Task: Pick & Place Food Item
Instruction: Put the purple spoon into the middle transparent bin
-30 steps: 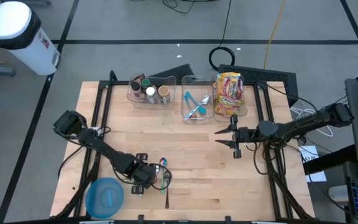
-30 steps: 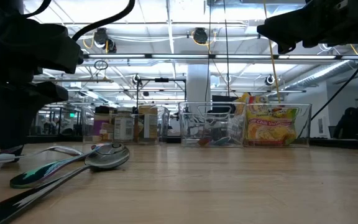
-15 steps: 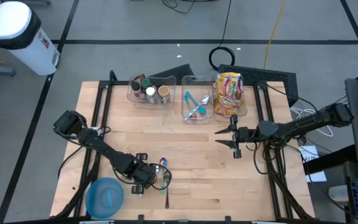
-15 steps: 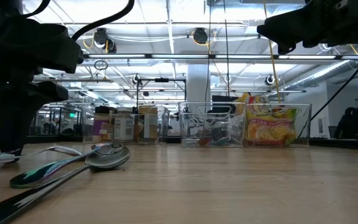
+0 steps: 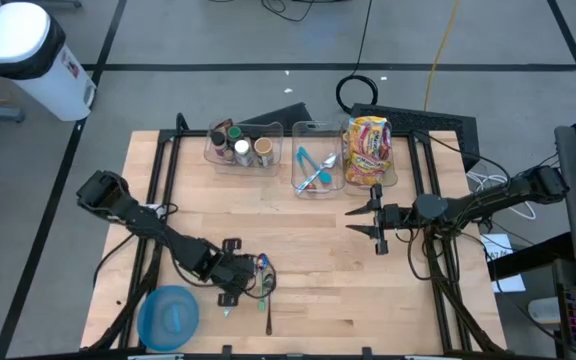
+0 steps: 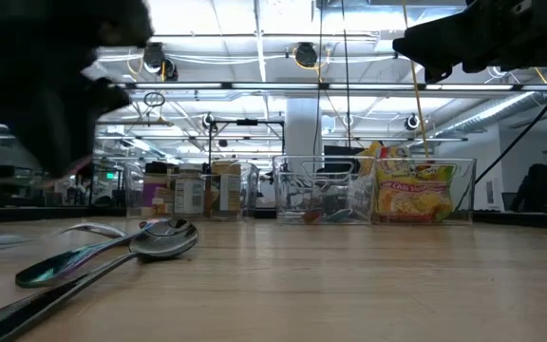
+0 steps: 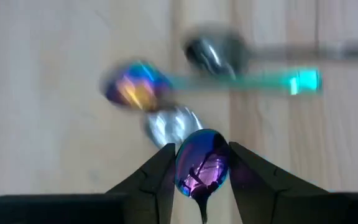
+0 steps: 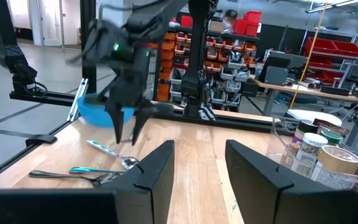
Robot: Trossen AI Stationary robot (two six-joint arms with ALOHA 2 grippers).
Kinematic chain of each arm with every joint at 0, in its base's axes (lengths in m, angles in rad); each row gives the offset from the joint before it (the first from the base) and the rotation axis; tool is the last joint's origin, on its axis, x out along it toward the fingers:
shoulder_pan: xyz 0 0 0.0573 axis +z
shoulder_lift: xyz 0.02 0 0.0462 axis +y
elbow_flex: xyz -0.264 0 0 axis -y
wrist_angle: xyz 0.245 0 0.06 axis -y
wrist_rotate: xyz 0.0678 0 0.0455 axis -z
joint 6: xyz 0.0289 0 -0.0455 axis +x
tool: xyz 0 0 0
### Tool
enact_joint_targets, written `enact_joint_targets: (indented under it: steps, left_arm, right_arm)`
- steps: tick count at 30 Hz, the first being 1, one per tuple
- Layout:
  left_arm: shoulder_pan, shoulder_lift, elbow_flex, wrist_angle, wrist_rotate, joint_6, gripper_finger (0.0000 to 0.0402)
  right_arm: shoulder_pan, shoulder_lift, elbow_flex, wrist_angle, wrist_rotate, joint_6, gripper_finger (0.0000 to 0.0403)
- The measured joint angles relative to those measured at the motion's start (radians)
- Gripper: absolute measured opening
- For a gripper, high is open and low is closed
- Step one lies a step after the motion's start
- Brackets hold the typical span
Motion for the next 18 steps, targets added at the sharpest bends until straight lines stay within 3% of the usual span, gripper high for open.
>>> enact_joint_targets:
  steps: [9, 18]
  left_arm:
    - [0.125, -0.087, 0.13, 0.125, -0.225, 0.023, 0.0124]
    - [0.311, -0.095, 0.177, 0.64, -0.228, 0.36, 0.0126]
  right_arm:
    - [0.0, 0.0, 0.0, 0.001, 0.0, 0.0, 0.0134]
    - [0.0, 0.0, 0.0, 0.001, 0.0, 0.0, 0.0134]
